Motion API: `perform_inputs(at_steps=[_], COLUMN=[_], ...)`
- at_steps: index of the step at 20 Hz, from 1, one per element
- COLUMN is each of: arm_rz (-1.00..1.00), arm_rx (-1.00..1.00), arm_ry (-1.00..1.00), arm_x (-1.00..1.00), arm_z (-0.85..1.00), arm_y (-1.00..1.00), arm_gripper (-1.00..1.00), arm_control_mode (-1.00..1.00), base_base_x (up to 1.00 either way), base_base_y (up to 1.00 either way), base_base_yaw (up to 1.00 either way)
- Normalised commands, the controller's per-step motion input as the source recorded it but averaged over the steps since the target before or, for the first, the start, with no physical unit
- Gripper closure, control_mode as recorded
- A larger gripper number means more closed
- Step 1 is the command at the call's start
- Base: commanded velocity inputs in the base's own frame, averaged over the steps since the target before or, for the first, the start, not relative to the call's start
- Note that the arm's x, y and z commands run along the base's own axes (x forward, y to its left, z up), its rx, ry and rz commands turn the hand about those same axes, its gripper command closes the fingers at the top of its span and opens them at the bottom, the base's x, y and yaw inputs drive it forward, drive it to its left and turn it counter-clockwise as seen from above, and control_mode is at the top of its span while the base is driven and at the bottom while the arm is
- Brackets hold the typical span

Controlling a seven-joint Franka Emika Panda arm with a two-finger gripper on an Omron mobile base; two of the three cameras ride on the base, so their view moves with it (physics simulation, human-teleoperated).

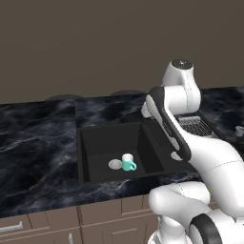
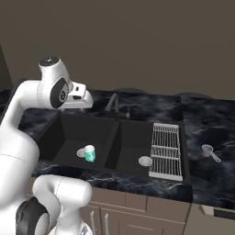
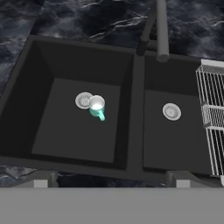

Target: Move any existing items from the left basin to the right basin for drying. Then move the measuring cup from the counter to the left basin of the sink for washing.

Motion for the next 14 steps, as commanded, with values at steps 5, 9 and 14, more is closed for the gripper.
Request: perform_inputs(at_steps=[5, 9, 14], arm_rz=[0.03, 0.04, 0.04], arm_rx=[-0.01, 0.0, 0.0], arm_ry=[0.0, 0.0, 0.0], arm_x=[0.0, 0.0, 0.0], arm_z=[-0.27, -0.21, -0.23], arm_y=[0.12, 0.07, 0.04], arm_gripper=[-1.0, -1.0, -1.0], arm_control_mode=[-1.0, -1.0, -1.0], base_base_x=[0.0, 0.0, 0.0], base_base_y=[0.0, 0.0, 0.0], base_base_yaw=[0.0, 0.0, 0.0])
